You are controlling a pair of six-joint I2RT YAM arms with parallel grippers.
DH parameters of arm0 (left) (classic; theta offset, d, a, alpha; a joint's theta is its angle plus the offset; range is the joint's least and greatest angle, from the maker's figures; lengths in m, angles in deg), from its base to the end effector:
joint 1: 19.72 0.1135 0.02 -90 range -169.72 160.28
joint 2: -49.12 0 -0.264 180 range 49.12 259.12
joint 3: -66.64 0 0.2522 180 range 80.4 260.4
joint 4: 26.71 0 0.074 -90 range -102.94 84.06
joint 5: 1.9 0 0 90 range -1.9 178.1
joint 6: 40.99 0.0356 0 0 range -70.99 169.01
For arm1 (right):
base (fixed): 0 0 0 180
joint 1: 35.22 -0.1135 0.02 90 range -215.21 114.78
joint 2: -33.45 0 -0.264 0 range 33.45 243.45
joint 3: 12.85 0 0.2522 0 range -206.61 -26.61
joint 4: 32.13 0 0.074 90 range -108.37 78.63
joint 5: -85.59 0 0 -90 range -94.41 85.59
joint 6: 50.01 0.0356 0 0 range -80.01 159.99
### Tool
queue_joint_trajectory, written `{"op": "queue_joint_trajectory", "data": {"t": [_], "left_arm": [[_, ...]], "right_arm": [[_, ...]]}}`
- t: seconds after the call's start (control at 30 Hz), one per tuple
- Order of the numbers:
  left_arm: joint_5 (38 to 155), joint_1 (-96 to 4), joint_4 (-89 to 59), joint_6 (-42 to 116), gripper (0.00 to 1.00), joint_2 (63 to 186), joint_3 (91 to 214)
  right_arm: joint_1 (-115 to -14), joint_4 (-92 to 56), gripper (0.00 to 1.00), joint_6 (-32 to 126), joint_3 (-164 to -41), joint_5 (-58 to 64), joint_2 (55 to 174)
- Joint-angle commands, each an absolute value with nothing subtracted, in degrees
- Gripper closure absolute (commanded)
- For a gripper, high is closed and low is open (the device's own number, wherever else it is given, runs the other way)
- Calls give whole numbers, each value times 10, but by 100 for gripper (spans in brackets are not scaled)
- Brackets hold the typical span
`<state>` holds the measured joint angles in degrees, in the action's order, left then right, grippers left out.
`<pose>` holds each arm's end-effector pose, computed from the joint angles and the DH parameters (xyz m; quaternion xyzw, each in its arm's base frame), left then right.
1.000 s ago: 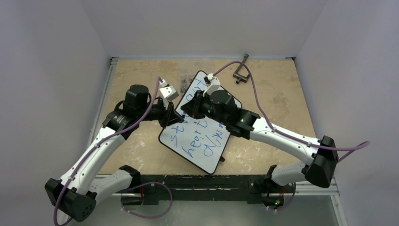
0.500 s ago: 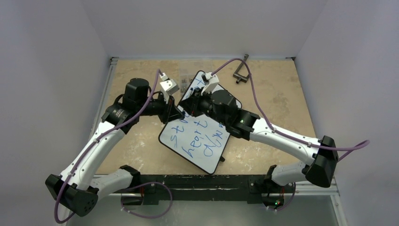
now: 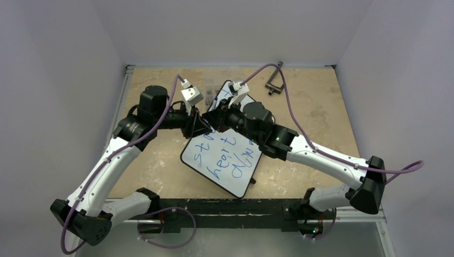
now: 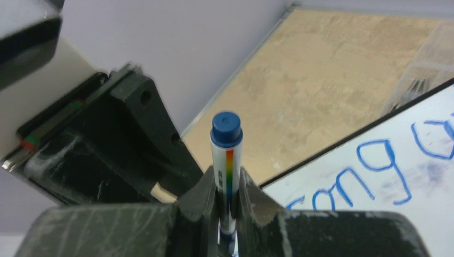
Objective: Write a sentence on the whiteboard
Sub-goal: Insert the whiteboard marker without the cap into the pen cap, then put down the whiteboard marker at the center of the board.
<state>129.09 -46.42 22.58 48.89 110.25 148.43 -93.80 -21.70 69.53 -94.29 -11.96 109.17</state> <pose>0.1834 -0.1184 0.3853 0.3591 0.7429 -0.4038 0.3952 0.1681 0.2662 0.3855 -0.1408 0.7217 0.4353 0.5194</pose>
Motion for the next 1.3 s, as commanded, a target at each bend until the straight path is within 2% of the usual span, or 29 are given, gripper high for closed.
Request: {"op": "queue_joint_trajectory", "data": {"t": [0.0, 0.17, 0.43, 0.5, 0.53, 0.6, 0.8, 1.1, 1.27], "left_arm": [[1323, -479, 94, 512, 70, 1094, 1511], [1305, -479, 110, 527, 54, 1082, 1502], [1278, -479, 111, 531, 43, 1067, 1486], [1260, -479, 108, 526, 38, 1063, 1481], [1253, -479, 108, 525, 22, 1063, 1480], [1241, -479, 107, 524, 15, 1060, 1478], [1183, -478, 102, 523, 10, 1046, 1468], [1114, -478, 112, 521, 10, 1048, 1470], [1077, -477, 115, 522, 10, 1044, 1470]], "right_arm": [[-982, -174, 100, 744, -962, -66, 1114], [-982, -133, 100, 735, -984, -123, 1107], [-981, -65, 100, 721, -1019, -230, 1104], [-980, -42, 100, 719, -1027, -266, 1102], [-978, -28, 100, 719, -1032, -283, 1101], [-971, 0, 100, 720, -1039, -312, 1100], [-922, 82, 100, 724, -1035, -368, 1087], [-836, 155, 100, 722, -962, -425, 1055], [-783, 156, 100, 724, -914, -406, 1054]]}}
